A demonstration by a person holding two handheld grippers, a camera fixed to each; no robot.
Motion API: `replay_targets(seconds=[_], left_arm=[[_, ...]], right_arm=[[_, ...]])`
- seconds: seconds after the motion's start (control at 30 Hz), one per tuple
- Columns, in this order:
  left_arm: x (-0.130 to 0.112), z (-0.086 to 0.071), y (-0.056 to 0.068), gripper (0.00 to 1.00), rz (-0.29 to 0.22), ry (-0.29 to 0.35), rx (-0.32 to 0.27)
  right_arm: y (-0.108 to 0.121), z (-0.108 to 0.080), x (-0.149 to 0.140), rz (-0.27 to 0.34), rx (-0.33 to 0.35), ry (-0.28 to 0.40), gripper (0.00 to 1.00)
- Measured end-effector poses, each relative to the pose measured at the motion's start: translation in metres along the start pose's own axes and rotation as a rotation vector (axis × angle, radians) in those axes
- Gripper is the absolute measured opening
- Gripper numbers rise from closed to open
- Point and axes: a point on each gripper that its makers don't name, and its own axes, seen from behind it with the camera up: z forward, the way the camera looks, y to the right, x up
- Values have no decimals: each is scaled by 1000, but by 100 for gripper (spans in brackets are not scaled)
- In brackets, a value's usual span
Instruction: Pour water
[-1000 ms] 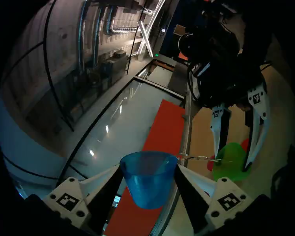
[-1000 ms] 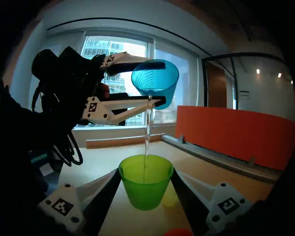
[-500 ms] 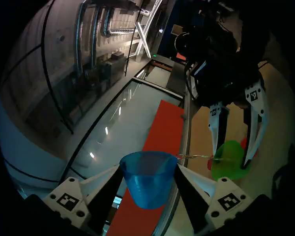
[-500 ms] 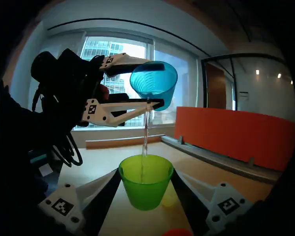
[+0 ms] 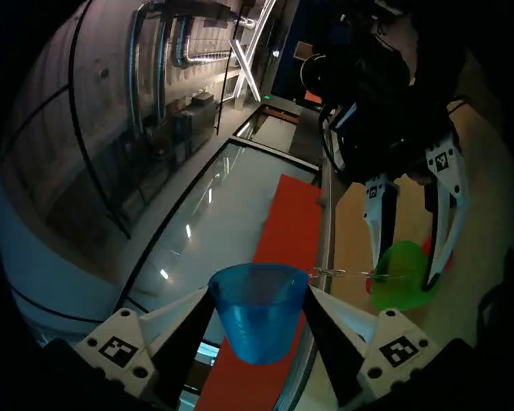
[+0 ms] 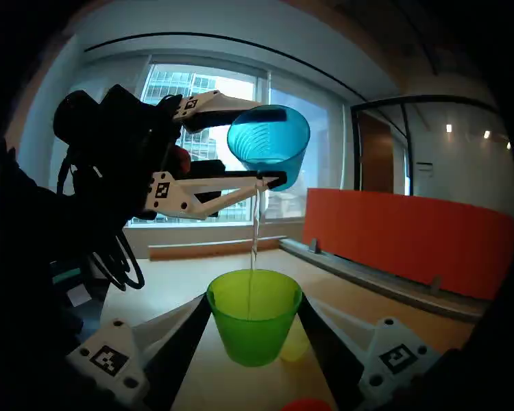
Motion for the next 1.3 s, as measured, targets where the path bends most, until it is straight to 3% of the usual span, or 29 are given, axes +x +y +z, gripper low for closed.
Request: replay_targets(seconds=[1.3], left_arm=[[5,1,-5,86,147,4,4]], right_arm=[[2,2,-1,-3,2,0,91]])
